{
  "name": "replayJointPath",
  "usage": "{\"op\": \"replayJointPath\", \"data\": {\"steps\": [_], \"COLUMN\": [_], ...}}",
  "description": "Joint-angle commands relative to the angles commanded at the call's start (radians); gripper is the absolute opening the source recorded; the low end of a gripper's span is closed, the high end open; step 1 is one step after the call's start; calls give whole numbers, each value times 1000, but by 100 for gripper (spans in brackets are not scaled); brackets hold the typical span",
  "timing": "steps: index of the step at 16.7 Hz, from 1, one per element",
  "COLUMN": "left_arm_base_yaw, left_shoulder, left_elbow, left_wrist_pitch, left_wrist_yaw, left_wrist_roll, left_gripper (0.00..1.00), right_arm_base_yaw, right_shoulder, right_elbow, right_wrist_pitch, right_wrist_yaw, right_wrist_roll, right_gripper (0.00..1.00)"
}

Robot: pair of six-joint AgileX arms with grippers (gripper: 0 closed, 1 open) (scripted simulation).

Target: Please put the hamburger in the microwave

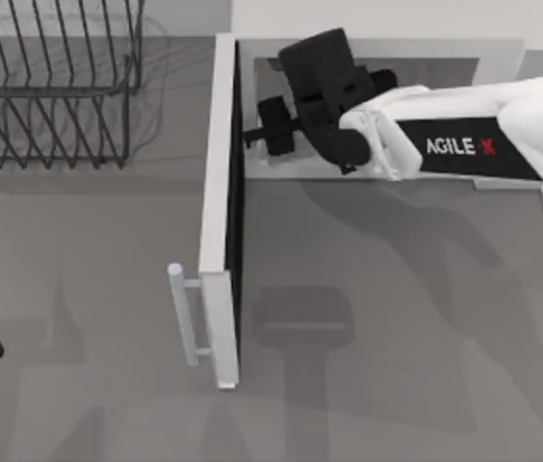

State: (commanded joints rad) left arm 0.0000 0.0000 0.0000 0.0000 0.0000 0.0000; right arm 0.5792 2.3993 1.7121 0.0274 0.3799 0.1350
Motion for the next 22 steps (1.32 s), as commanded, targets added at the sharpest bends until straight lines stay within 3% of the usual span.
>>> {"op": "replayJointPath", "data": {"steps": [8, 16, 22], "left_arm_base_yaw": [0, 0, 0], "left_shoulder": [0, 0, 0], "left_elbow": [0, 0, 0], "left_wrist_pitch": [0, 0, 0], "left_wrist_yaw": [0, 0, 0], "left_wrist_roll": [0, 0, 0], "left_gripper": [100, 100, 100], "right_arm_base_yaw": [123, 246, 283], "right_shoulder": [-190, -405, -414], "right_elbow": [-323, -664, -762], "right_wrist_pitch": [68, 129, 165], "right_wrist_yaw": [12, 159, 227], "right_wrist_roll": [70, 192, 241], "right_gripper": [100, 100, 100]}}
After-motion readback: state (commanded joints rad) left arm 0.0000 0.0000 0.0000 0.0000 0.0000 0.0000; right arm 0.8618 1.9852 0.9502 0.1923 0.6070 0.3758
